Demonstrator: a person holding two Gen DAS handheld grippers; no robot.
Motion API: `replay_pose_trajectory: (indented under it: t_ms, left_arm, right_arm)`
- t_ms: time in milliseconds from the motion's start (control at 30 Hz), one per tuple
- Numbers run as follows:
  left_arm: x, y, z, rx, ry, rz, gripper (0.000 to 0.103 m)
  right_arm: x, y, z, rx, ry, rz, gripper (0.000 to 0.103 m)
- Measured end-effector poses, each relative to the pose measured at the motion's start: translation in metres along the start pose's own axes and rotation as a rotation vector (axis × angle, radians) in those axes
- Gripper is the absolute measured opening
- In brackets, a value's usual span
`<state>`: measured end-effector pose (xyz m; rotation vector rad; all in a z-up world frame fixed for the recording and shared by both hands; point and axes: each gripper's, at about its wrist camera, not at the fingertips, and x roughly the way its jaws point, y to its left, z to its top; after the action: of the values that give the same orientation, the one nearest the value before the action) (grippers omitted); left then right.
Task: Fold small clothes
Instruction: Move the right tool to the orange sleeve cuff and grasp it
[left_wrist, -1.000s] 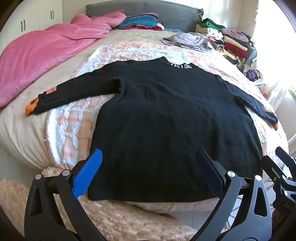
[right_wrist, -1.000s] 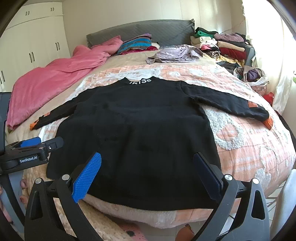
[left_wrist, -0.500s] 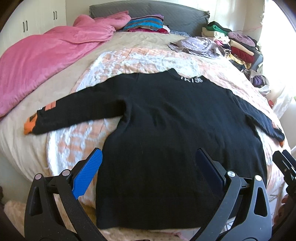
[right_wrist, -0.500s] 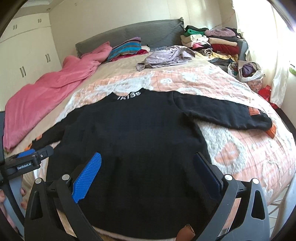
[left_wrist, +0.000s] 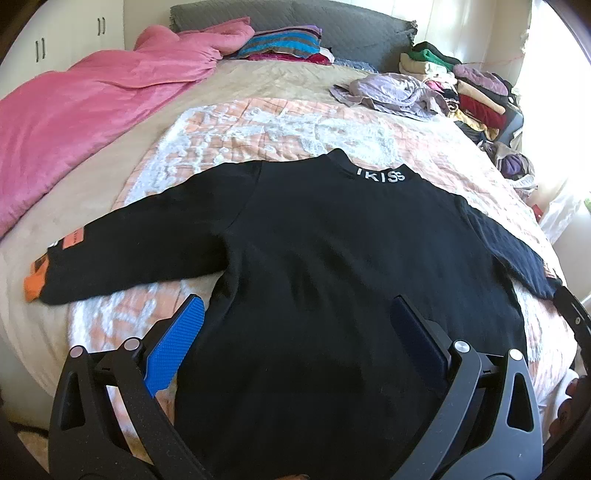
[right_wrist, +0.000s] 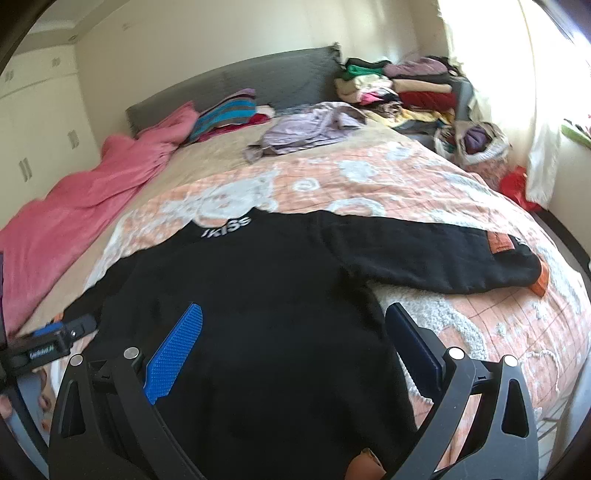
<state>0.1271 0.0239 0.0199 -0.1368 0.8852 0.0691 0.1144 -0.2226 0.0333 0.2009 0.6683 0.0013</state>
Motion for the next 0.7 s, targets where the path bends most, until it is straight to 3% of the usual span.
replay_pose_trajectory:
  t_ms: [333,700]
  left_arm:
    - [0.027,-0.015,0.033,0.044,0.0,0.004,0.095]
    - [0.063,-0.031,0.072,0.063,0.028,-0.001,0.095]
  right_arm:
    - [0.024,-0.056,0.029,0.186,-0.021,-0.094,0.099]
    - [0.04,-0.147,0.037,0.386,-0.028,-0.255,0.099]
